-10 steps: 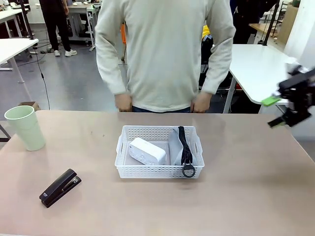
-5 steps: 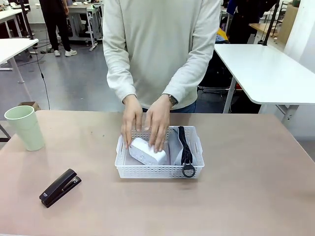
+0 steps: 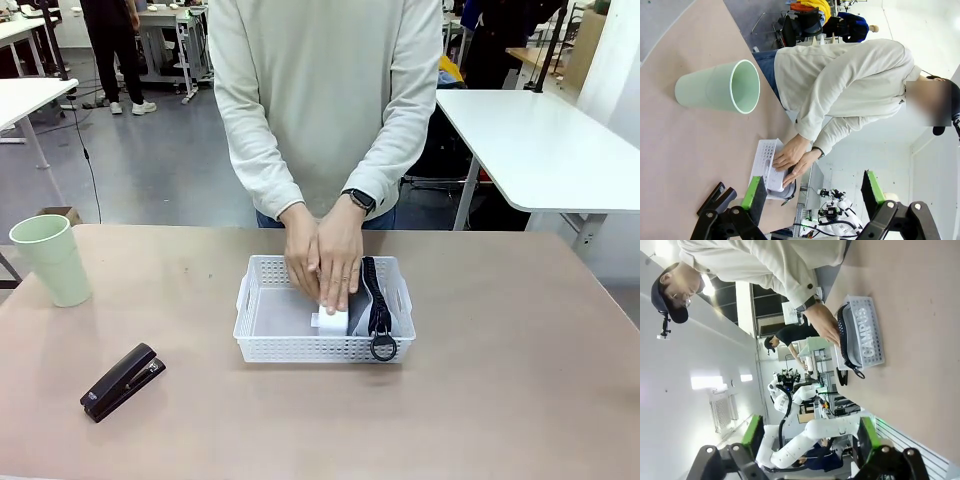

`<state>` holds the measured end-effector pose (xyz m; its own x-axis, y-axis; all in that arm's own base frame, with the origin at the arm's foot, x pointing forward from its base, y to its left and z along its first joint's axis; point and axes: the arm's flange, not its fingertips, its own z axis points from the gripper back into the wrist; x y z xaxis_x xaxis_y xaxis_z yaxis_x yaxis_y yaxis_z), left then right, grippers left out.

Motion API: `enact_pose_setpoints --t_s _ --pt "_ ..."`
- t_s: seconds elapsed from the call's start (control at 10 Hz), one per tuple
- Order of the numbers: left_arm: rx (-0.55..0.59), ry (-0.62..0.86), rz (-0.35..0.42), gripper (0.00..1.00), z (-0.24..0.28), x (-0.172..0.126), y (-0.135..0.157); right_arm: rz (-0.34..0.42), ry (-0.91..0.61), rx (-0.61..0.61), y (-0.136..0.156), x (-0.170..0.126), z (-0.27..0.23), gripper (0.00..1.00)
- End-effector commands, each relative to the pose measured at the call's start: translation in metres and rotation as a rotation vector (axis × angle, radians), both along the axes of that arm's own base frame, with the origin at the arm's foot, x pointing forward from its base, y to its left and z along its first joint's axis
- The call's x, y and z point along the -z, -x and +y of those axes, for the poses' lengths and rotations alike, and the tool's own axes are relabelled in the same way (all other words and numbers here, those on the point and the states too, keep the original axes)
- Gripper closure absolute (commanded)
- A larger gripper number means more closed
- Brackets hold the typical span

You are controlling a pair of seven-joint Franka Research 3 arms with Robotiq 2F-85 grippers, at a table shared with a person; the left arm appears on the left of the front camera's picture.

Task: Efficiently arrange items inside the basket to fit them all.
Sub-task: Pick up the Digital clock and place it inside the Organizing basket, then pick up the Stapler and place it inside the Organizing basket.

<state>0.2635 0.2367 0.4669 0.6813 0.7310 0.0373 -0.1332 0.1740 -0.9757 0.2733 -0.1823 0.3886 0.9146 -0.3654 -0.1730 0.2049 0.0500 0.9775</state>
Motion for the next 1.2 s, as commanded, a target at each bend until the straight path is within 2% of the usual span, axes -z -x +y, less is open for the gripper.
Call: enact_pose_setpoints --t_s 0.0,1.1 --pt "0.003 0.000 -0.031 0.00 0.0006 0.0003 -0.0010 -0.033 -0.005 -0.001 0.0012 -0.0039 -0.0003 0.00" --pt "0.003 0.000 -0.031 0.00 0.0006 0.0003 -0.0010 -0.033 -0.005 -0.001 0.0012 -0.0039 -0.0003 0.00"
